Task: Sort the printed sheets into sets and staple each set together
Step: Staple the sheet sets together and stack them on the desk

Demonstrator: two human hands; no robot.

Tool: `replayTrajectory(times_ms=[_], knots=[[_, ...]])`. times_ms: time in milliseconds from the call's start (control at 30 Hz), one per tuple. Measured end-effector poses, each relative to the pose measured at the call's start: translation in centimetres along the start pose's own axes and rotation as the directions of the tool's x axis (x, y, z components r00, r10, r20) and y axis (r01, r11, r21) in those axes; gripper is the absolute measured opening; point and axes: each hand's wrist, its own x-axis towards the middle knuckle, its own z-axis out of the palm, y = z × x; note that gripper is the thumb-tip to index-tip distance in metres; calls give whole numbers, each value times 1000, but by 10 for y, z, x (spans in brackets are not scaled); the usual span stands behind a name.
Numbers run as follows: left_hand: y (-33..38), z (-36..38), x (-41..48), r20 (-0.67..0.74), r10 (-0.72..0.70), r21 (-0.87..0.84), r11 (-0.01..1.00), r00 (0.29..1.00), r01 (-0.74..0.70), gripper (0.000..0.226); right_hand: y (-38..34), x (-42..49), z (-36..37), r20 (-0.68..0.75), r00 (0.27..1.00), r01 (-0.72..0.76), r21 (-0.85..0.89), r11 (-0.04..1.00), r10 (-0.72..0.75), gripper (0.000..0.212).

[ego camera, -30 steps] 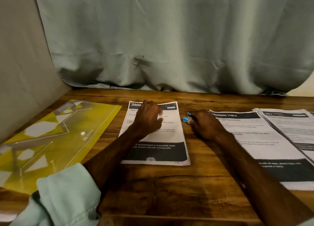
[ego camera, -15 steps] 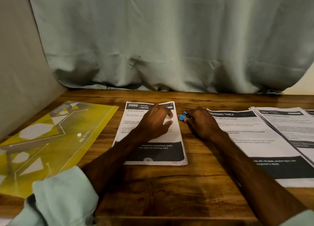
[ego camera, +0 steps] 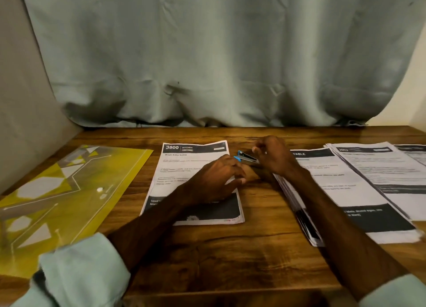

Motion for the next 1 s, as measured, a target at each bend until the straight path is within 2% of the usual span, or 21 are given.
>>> replayTrajectory(times_ms=[167, 333, 500, 600, 733, 900, 967, 1000], knots=[[9, -5, 2, 96, -85, 22, 996, 992, 84, 30, 16, -7, -54, 34, 999, -5, 9, 1000, 4, 10], [26, -7, 2, 88, -181, 25, 983, 980, 180, 31, 61, -62, -84, -47, 992, -115, -12, 993, 114, 14], [76, -2, 19, 58, -338, -25, 940, 939, 340, 38, 80, -108, -77, -60, 993, -104, -80, 991, 99, 12], [104, -2, 33, 136, -430, -78, 893, 892, 442, 44, 82, -117, -58, -41, 995, -96, -111, 989, 92, 14], [134, 3, 54, 234, -467, -159, 847, 853, 507, 62, 85, -125, -38, -70, 997, -30, -234, 972, 14, 19], [142, 22, 86, 295, -592, -88, 765, 750, 639, 82, 81, -128, -34, -64, 998, -1, -273, 962, -17, 27], [144, 24, 93, 277, -609, -164, 732, 743, 661, 80, 80, -128, -31, -66, 998, 7, -269, 963, -25, 26], [149, 26, 96, 264, -595, -270, 710, 759, 650, 73, 82, -130, -33, -71, 997, 3, -266, 964, -23, 25]])
